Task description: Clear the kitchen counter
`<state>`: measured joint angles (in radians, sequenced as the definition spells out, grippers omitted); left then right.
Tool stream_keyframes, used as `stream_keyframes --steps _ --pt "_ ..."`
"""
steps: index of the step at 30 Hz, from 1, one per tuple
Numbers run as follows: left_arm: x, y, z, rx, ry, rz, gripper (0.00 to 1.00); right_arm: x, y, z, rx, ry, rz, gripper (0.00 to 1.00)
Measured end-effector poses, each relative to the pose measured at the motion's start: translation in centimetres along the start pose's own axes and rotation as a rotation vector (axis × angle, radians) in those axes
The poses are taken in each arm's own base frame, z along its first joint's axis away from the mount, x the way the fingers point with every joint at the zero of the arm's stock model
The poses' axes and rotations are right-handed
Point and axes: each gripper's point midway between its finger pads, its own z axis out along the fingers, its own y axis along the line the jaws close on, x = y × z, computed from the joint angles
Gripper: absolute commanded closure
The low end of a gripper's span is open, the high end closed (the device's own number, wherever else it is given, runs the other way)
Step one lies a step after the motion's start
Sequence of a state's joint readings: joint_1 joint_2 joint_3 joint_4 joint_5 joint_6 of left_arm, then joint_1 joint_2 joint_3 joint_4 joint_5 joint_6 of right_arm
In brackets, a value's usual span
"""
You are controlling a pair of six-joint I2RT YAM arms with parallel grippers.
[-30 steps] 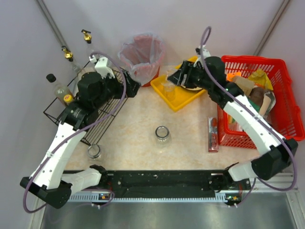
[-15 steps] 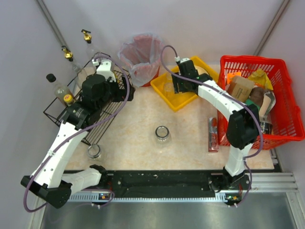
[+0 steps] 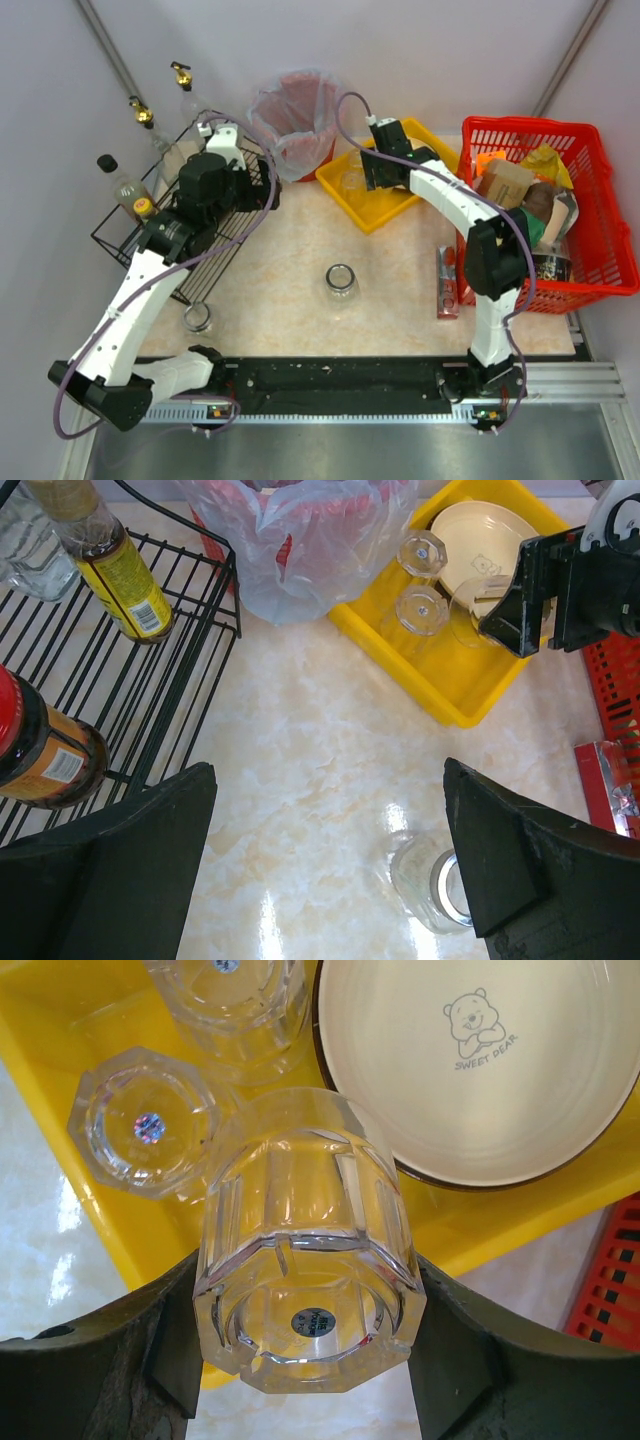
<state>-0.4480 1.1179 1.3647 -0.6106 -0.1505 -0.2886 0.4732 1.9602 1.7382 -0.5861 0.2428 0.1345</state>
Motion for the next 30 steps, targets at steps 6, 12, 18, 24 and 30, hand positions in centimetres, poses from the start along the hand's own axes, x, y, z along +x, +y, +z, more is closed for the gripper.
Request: stream_keyframes --steps 6,12,18,24,30 --pt "0.4 0.1 0.6 -0.005 0.019 0.002 0.02 1.9 -0.4 2.0 0.021 0.075 -0.001 0.90" --pt "0.5 0.0 0.7 -0.001 0.022 0.002 0.02 2.9 -0.4 2.0 0.024 0.112 -0.002 0.88" --pt "0.8 -0.3 1.1 0.012 0.037 0.003 0.02 4.4 -0.1 3.4 0.020 0.154 -0.013 0.72" --pt "1.3 -0.4 1.3 0.023 0.049 0.003 0.02 5.3 0.1 4.8 0.024 0.181 -0.025 0.30" --pt "3.3 -1.2 1.8 0.082 0.103 0.007 0.02 5.4 0.1 4.8 0.024 0.183 -0.027 0.01"
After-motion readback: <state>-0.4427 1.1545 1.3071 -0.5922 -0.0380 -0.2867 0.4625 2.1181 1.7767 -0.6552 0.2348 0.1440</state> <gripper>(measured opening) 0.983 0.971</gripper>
